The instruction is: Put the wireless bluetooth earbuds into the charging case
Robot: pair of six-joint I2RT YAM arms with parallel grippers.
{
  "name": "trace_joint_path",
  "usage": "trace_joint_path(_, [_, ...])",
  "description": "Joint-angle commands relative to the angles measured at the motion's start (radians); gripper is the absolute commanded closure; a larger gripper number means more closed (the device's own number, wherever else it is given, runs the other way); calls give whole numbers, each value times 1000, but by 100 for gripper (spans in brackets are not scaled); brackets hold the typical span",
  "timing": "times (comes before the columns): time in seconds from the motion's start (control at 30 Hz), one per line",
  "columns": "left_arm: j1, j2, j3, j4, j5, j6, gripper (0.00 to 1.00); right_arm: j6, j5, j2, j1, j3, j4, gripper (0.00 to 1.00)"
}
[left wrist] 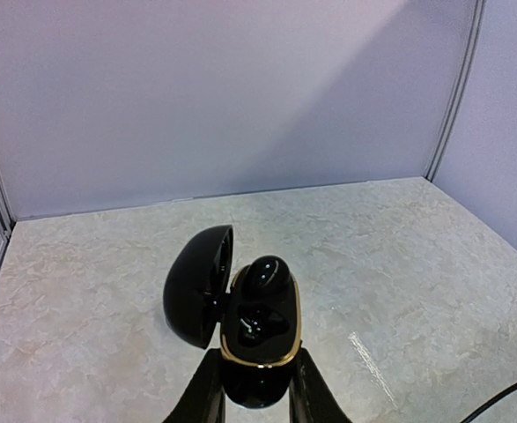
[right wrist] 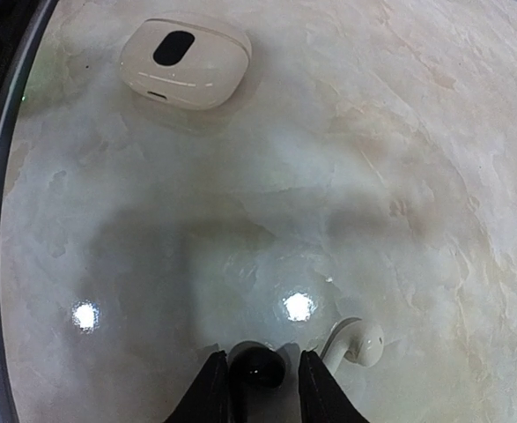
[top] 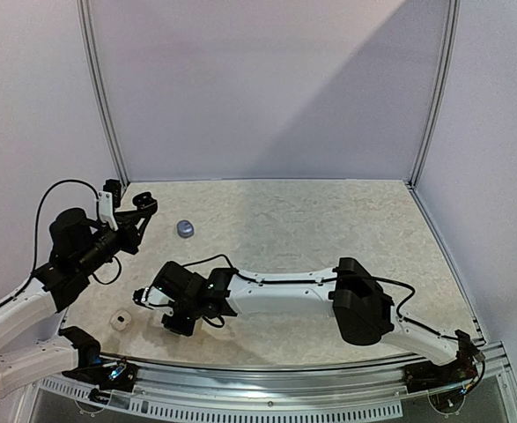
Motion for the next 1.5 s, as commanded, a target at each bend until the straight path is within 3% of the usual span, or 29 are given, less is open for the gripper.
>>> trace_joint_path(0.0, [10,5,-13,20,10,6,100,20,11,-7,7,-33,-147,75])
trace_joint_path(0.6, [9,8,-15,27,19,1,100,32,-46,28,2,-34,-49,74])
trace_joint_path(0.93, [10,4,-16,24,20,3,100,38,-75,33,-2,-35,-31,87])
trace_joint_path(1.47, [9,-2,-19,27,14,14,100,130,-83,-158,-43,-181,223,90])
